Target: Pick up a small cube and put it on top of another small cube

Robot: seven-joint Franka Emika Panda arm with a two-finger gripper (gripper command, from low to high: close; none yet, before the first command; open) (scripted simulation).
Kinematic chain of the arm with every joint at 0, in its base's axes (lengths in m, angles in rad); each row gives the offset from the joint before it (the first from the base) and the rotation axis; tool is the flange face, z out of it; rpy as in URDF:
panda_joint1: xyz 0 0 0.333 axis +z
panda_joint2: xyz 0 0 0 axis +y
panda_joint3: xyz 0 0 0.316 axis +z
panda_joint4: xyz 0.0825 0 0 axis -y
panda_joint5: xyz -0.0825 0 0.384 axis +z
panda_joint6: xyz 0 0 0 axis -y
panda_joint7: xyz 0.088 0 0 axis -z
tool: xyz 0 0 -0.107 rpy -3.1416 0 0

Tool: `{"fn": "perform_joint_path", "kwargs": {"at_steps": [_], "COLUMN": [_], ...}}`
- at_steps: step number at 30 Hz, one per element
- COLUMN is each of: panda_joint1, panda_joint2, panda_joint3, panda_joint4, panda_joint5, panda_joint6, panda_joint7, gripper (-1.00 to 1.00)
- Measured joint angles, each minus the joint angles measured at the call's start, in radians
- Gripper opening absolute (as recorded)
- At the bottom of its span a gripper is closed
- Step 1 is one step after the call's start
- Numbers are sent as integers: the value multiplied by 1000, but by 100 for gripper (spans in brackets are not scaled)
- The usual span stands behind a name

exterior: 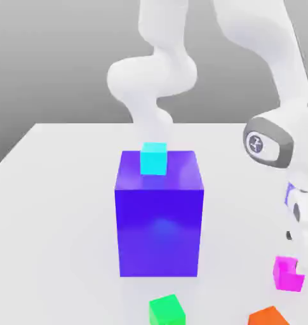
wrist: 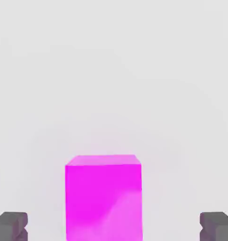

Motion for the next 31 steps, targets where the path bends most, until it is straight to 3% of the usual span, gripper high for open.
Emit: {"fn": "perform_joint_path", "kwargs": {"at_steps": [1, 2, 9, 14, 23, 27, 28, 31], "panda_joint1": [7, 10, 10, -14, -282, -338, -342, -342], "panda_joint2": [36, 57, 55, -101, -194, -78, -58, -58], "panda_joint3": [-8, -12, -11, 12, -189, -199, -196, -196], "panda_joint4": [7, 11, 11, -21, 16, 36, 37, 37], "panda_joint5": [-6, -10, -11, 27, 129, 180, 186, 186], "panda_joint6": [28, 45, 41, -83, -213, -118, -100, -100], "panda_joint7": [5, 7, 8, -21, -102, -139, -144, -144], "gripper": [0, -100, -100, -100, -100, -100, 100, 100]}}
